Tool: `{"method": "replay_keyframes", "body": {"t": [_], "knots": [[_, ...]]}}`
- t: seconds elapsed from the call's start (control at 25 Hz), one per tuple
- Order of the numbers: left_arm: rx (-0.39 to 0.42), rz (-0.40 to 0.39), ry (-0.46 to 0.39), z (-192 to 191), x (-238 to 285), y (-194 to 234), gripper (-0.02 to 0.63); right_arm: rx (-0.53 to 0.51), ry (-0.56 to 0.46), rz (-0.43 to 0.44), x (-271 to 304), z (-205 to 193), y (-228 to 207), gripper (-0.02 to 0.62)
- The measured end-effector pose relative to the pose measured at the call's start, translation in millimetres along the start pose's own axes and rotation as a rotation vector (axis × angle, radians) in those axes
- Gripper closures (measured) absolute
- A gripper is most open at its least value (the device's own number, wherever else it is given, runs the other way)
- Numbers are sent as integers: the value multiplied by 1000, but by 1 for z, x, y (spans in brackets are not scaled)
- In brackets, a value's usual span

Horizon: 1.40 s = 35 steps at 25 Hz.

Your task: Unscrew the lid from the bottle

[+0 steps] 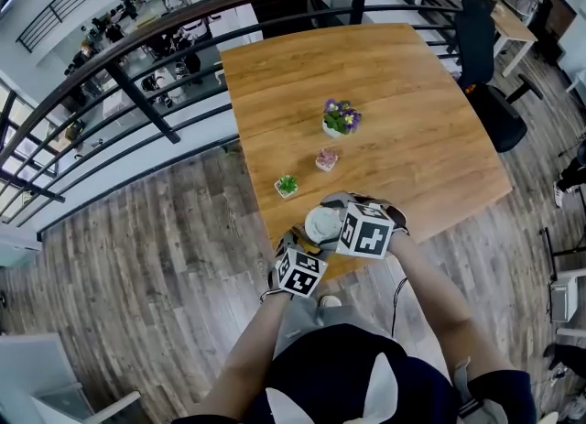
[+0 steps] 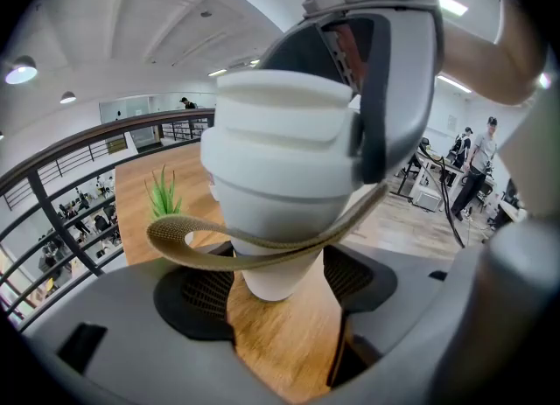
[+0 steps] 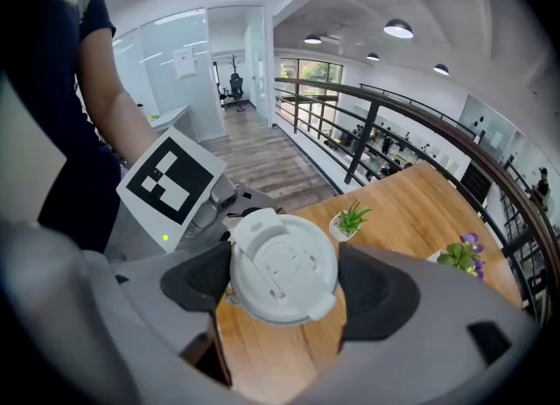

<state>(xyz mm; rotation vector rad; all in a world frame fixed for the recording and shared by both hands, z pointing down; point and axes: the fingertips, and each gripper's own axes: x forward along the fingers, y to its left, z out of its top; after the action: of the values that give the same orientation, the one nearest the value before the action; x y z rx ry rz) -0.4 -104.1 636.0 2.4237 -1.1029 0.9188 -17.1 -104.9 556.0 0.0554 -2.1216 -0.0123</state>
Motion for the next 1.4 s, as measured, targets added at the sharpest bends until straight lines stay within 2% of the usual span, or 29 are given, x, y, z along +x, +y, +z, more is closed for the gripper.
{"method": "replay_keyframes", "body": {"t": [0.28, 1.0, 1.4], "knots": [[2, 1, 1, 0, -1, 0, 284, -95, 22, 39, -4, 5, 3, 218], [-1, 9, 2, -1, 1, 0, 284, -37, -54, 37, -35, 15, 0, 221], [-1, 8, 8, -2, 1, 0, 284, 11, -136, 19, -50, 20, 0, 223]]}}
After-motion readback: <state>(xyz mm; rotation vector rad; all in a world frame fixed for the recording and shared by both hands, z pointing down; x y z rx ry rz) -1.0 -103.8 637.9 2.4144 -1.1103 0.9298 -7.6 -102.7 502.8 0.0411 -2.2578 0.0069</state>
